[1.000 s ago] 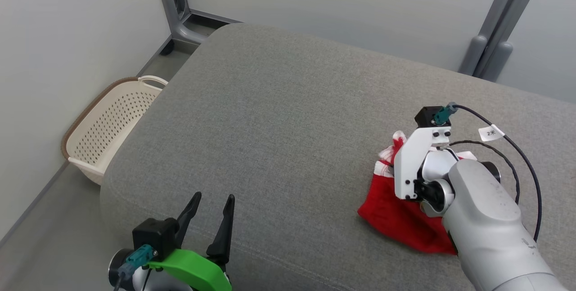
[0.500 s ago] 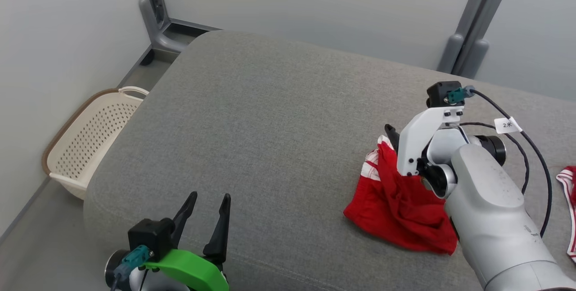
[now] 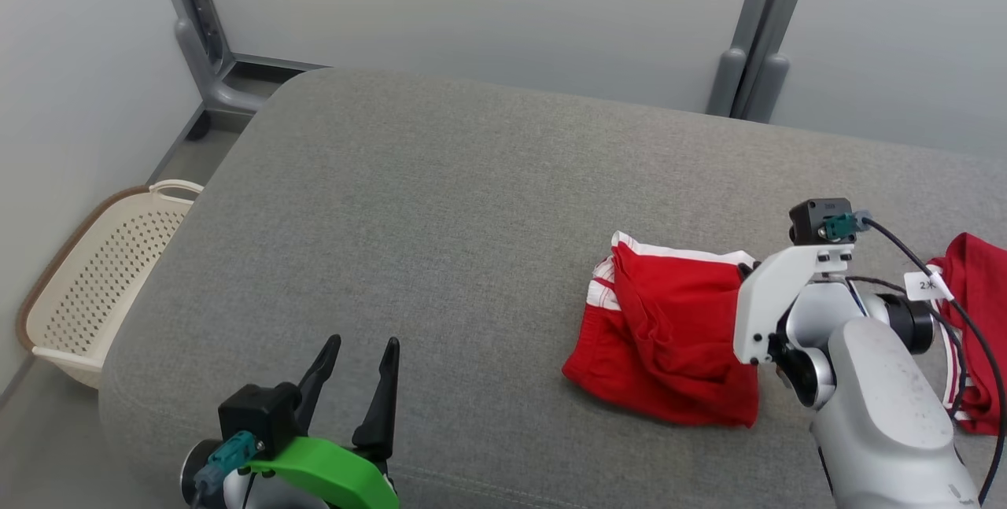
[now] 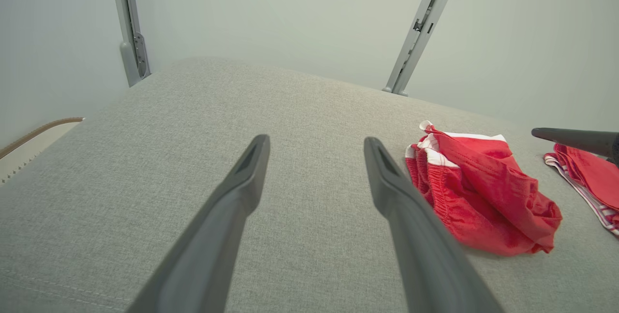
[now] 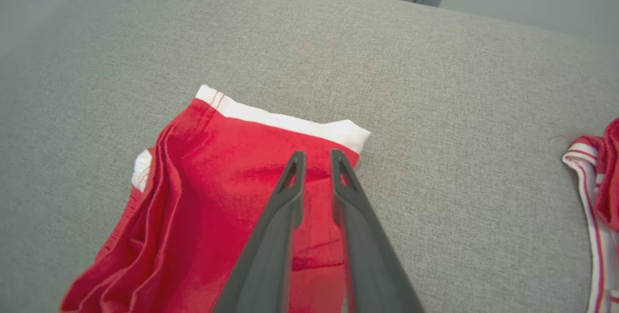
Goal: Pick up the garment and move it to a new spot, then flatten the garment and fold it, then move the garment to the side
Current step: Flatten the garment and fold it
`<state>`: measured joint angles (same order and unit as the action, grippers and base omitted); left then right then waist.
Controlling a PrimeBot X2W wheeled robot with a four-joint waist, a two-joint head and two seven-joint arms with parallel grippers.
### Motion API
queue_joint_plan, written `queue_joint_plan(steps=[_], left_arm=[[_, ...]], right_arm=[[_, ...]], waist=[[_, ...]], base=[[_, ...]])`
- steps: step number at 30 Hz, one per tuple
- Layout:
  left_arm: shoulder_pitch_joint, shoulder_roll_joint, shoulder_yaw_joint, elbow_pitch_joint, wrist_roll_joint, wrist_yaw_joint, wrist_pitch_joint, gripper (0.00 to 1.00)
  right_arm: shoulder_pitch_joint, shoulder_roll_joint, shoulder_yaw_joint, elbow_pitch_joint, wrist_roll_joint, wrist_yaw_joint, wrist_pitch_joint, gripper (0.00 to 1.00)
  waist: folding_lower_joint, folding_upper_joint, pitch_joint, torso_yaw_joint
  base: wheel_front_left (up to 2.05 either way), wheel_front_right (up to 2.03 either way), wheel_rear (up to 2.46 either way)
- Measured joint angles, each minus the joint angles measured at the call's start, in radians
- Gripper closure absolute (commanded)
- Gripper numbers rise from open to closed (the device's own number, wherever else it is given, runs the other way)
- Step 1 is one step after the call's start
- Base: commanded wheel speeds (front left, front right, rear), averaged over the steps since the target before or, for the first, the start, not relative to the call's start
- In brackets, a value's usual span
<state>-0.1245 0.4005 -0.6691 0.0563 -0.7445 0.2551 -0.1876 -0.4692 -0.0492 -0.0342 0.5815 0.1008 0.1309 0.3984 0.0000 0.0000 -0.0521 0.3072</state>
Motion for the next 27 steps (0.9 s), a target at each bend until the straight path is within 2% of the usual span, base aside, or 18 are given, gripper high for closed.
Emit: queue_joint_plan(steps=[1,2,3,12,27], left_arm=[[0.000,0.000,-0.001,0.000,-0.001,0.000,0.000,0.00],[-0.001,-0.001,-0.001,0.000,-0.002,-0.001,0.000,0.00],[-0.002,-0.002,-0.002,0.001,-0.002,-0.002,0.000,0.00],[-0.010,-0.006,-0.005,0.010,-0.002,-0.007,-0.007,0.00],[-0.012,-0.010,-0.018,0.017,-0.004,-0.014,-0.007,0.00]], right_arm=[[0.019,0.000,-0.001,-0.019,0.001,0.000,0.007,0.84],[0.037,0.000,-0.002,-0.039,0.001,0.000,0.012,0.98],[0.053,0.000,-0.002,-0.054,0.002,0.000,0.016,1.00],[0.153,0.001,0.046,-0.109,0.031,0.000,-0.006,1.00],[0.139,0.000,0.239,-0.057,0.140,0.000,-0.019,1.00]], waist=[[0.0000,0.0000,0.001,-0.004],[0.0000,0.0000,0.003,-0.008],[0.0000,0.0000,0.004,-0.010],[0.0000,0.0000,0.014,-0.012],[0.0000,0.0000,0.013,0.020]], base=[[0.00,0.00,0.00],[0.00,0.00,0.00],[0.00,0.00,0.00],[0.00,0.00,0.00],[0.00,0.00,0.00]])
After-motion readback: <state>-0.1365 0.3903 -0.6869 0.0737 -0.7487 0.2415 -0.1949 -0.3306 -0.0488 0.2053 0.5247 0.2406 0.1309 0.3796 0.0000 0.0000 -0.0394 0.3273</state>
